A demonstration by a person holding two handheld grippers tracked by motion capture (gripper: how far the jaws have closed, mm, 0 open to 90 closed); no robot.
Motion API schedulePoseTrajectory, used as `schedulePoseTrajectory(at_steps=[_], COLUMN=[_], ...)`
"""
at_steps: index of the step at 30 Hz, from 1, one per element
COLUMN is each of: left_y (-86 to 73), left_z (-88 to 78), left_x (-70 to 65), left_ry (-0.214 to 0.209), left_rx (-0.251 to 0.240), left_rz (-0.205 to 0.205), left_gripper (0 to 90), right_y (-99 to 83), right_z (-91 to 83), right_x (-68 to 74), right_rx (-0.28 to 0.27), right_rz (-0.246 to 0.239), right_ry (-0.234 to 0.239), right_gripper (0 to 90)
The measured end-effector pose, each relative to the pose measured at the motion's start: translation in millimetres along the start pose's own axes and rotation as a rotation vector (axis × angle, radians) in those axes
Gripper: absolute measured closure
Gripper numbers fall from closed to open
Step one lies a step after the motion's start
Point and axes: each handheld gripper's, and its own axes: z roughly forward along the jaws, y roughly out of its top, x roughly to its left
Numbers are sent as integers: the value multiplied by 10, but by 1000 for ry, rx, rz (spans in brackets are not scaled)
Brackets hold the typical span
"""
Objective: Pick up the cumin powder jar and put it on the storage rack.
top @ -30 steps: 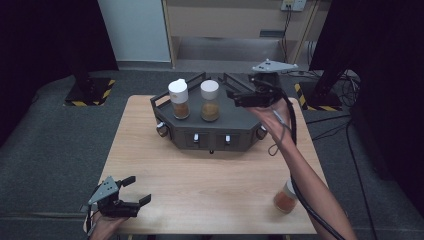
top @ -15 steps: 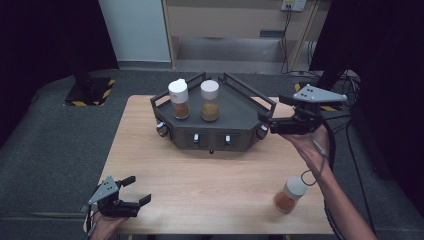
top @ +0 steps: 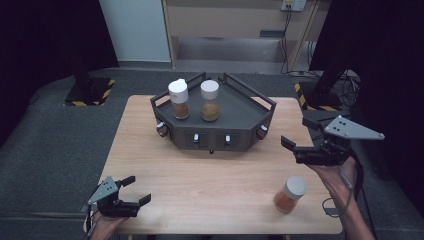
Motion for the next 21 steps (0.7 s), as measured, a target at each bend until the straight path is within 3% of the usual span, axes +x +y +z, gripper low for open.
schedulePoseTrajectory(at_steps=[9,21], left_y=[-8,-21], left_z=[-5,-11], left_x=[2,8], left_ry=[-2,-9], left_rx=[-7,-17], left_rz=[-2,-7], left_gripper=[29,27], right_y=[-330,-856], right_z=[-251,-486], right_x=[91,126], right_rx=[0,-30], right_rz=[4,83], right_ry=[-31,-50], right_gripper=[94,95])
